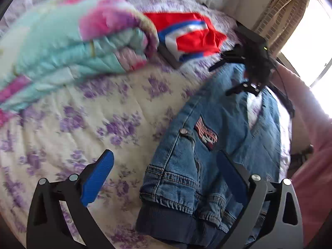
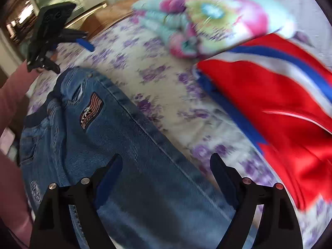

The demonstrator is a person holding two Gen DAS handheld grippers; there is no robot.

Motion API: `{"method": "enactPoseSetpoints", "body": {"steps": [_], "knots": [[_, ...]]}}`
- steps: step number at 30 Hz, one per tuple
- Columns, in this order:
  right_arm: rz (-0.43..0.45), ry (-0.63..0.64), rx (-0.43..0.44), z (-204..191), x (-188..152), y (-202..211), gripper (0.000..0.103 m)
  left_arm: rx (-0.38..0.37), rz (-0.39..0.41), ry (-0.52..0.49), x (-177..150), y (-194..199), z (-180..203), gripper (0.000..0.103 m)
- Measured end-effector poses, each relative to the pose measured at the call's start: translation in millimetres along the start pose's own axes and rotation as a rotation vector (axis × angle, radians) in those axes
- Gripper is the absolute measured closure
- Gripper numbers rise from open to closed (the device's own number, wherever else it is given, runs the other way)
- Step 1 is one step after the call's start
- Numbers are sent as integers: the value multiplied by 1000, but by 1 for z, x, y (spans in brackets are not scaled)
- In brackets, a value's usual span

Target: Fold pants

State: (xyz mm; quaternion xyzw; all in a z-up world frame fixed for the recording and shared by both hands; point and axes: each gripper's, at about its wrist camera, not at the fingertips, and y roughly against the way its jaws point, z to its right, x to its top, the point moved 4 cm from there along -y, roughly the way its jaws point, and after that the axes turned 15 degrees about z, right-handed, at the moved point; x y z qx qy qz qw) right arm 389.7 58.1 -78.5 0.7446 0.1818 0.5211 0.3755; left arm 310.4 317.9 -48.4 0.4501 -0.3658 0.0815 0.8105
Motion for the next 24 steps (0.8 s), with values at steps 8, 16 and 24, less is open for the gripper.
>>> {"method": "enactPoseSetpoints", "body": {"steps": [8,16,24], "knots": [[-85,11,108,2,-6,-21,77,-71,-174,-35,-19,-50,13,53],[16,120,-46,-46,-1,50,93,11,-99,-173,-13,-15,56,79],[59,274,-135,-163,-42,139,94,85,-49,-485,-53,67,175,79]]}}
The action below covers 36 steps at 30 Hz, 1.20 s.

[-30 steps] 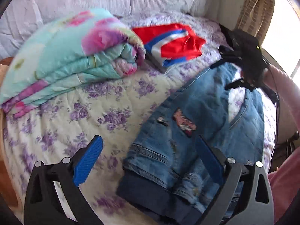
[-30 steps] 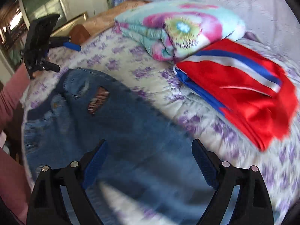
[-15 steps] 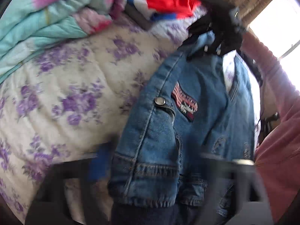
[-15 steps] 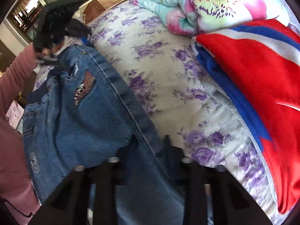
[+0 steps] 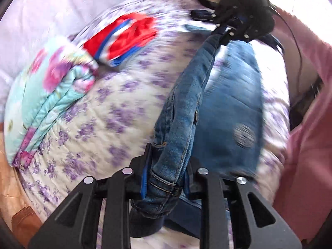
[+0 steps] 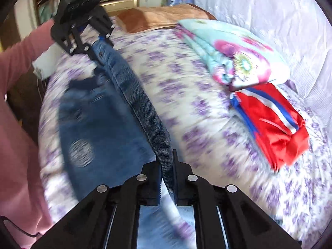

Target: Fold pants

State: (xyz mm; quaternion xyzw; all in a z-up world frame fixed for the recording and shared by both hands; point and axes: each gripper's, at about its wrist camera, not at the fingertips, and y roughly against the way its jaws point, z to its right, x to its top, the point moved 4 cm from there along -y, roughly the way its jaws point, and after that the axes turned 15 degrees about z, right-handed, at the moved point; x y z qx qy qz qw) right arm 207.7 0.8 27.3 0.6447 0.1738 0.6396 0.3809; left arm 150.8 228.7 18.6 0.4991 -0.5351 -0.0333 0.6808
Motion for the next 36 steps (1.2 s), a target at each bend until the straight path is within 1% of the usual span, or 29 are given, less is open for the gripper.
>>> {"method": "enactPoseSetpoints", "body": {"steps": [3,6,8,10,11,12,14,16,17,18,20,21,22,23,24,25,26,28,29,30,32,33,34,36], "knots": [[-5,-8,0,-43,-24,11,94,-24,-11,-66,-22,6,52,79],[-4,-43,-11,-74,-56,-1,94,-38,-39,-76,-51,-6,84,78],[-20,-45,-22,-91,-75,-14,94,-36,-48,-62,-67,-13,96,78],[-43,-17,-45,-106,-93,-29,94,-15,-30,-47,-81,-16,106,77],[-40,-18,-63,-109,-102,-38,93,-7,-20,-40,-85,-15,110,77],[-31,-26,-74,-112,-106,-42,91,4,-2,-29,-88,-13,113,77],[-10,-62,-87,-110,-108,-43,90,30,16,-7,-91,-7,116,77],[0,-106,-79,-109,-103,-34,79,68,36,6,-91,7,121,70],[28,-143,-61,-109,-97,-24,67,79,45,7,-91,14,122,65],[59,-163,-44,-111,-92,-15,55,104,65,6,-90,26,123,57],[150,-196,-15,-115,-80,7,46,155,99,9,-85,46,125,47],[178,-209,-14,-118,-77,13,46,177,133,22,-78,56,126,41],[201,-226,-20,-116,-74,20,44,183,164,38,-70,63,127,37],[226,-255,-45,-109,-73,27,41,190,203,61,-59,66,127,24],[244,-293,-91,-97,-73,33,39,223,243,93,-44,67,126,12],[253,-326,-133,-86,-74,37,35,243,265,117,-31,63,125,10],[259,-387,-215,-66,-76,43,31,252,287,143,-18,57,125,10],[245,-556,-379,-18,-88,52,29,247,306,195,8,34,127,10],[217,-628,-440,0,-95,54,29,233,313,222,17,20,130,10],[180,-722,-510,22,-106,56,29,211,301,274,26,-3,130,10],[157,-900,-609,64,-126,57,29,189,233,354,30,-47,132,10],[153,-953,-632,78,-132,53,29,176,196,396,26,-73,133,11],[146,-981,-651,90,-137,49,29,172,167,409,21,-90,134,12],[67,-1007,-766,122,-146,31,29,167,132,456,6,-118,134,13]]}}
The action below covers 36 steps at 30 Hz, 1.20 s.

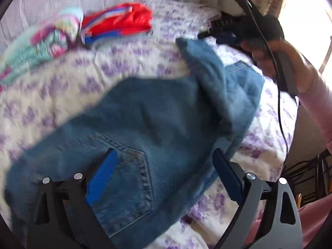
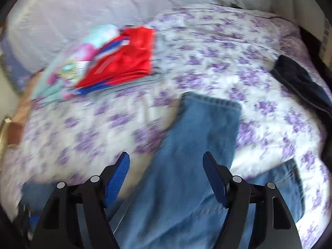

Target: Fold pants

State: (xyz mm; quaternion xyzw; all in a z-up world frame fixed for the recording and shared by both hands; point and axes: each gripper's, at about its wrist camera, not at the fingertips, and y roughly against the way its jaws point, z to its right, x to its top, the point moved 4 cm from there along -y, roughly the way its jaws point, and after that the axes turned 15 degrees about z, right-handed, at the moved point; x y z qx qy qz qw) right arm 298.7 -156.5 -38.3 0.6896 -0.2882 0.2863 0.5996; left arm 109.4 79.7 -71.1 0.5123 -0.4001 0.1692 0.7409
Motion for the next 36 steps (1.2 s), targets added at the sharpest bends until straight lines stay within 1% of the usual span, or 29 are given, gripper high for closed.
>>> {"method": "enactPoseSetpoints", "body": {"steps": [1,2,4,6,8,10,12,13,14,15,16,17,19,21,24,25,26,28,29,30,31,32,34,35,36], "knots": [[-6,-6,-34,0,2,-10,29,4,19,17,-6,-3,-2,12],[-23,-14,-58,0,6,-28,29,-5,53,30,-9,-3,-3,12],[-66,14,-121,-2,9,-57,29,-21,82,35,-11,0,-4,11],[-114,73,-210,-6,8,-86,30,-47,113,57,-10,0,-7,11],[-159,103,-254,-5,1,-102,30,-59,132,69,-11,1,-10,11],[-148,117,-262,-5,-1,-101,40,-70,149,70,-10,4,-9,11],[-135,135,-252,-6,-3,-93,61,-84,153,77,-10,3,-9,11],[-135,127,-248,-4,-4,-89,66,-93,155,83,-9,2,-10,11],[-136,122,-243,-3,-4,-85,76,-99,156,87,-8,1,-11,10],[-135,112,-231,-1,-4,-80,86,-104,155,90,-8,1,-12,10],[-134,98,-215,2,-4,-74,90,-107,157,92,-8,2,-12,10],[-130,87,-206,5,-3,-69,92,-108,159,93,-8,2,-12,10],[-91,42,-161,13,7,-51,93,-110,161,94,-8,2,-12,10],[11,-36,-67,23,25,-12,93,-109,163,95,-8,2,-12,10],[164,-186,156,48,41,50,93,-112,166,98,-8,2,-12,10],[221,-231,238,60,41,71,93,-112,166,99,-8,2,-12,10],[267,-265,301,71,37,88,93,-111,167,99,-8,2,-12,10],[349,-341,395,100,20,116,93,-107,169,98,-8,3,-12,10],[393,-408,450,124,2,126,93,-105,170,97,-8,3,-12,10],[413,-451,471,141,-14,130,93,-104,170,96,-8,3,-12,10],[414,-506,443,167,-42,127,93,-104,171,96,-8,3,-11,10],[384,-542,396,186,-61,119,90,-105,172,96,-8,3,-12,10],[259,-622,276,220,-108,96,81,-107,175,96,-7,4,-12,10],[172,-692,238,237,-136,85,78,-106,174,95,-7,4,-11,10],[154,-754,281,245,-153,83,79,-104,173,93,-7,3,-11,10]]}}
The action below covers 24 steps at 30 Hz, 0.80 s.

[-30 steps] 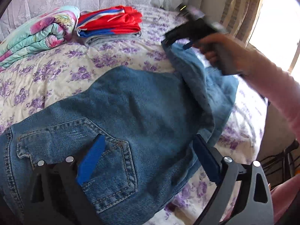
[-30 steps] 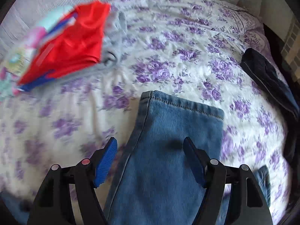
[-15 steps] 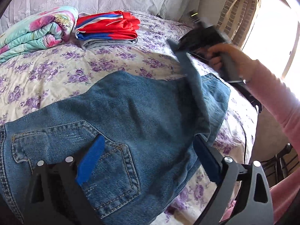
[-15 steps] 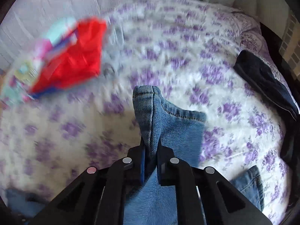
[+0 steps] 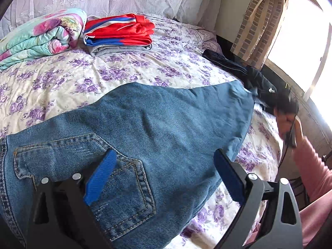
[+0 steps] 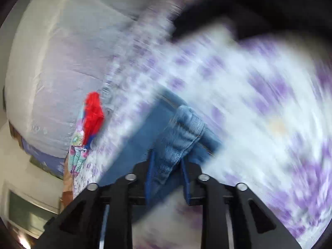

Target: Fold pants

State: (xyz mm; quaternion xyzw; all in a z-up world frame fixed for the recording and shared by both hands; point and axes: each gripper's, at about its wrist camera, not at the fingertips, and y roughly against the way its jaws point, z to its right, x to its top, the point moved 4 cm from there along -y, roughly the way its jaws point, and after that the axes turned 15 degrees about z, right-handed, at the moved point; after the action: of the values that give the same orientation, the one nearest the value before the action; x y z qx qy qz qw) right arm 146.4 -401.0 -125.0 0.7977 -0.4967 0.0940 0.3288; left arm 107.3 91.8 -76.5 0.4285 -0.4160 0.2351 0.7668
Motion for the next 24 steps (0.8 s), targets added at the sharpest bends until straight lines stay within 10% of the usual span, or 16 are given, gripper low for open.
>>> {"method": "enactPoseSetpoints", "body": {"steps": [4,13,16,17,20,24], "knots": [[55,81,48,-22,-2,28,44,3,1,-1,0,0,0,10],[48,278,239,-105,-6,6,44,4,6,-5,0,1,0,10],[-21,288,17,-72,-8,-24,63,9,7,-11,-1,3,1,10],[-66,226,-54,-47,-10,-36,96,11,8,-16,-2,3,2,10],[-64,75,-54,-23,1,-23,103,16,11,-26,-3,5,4,10],[-4,351,-50,-98,-24,-3,51,-8,7,-24,-2,3,4,5]]}}
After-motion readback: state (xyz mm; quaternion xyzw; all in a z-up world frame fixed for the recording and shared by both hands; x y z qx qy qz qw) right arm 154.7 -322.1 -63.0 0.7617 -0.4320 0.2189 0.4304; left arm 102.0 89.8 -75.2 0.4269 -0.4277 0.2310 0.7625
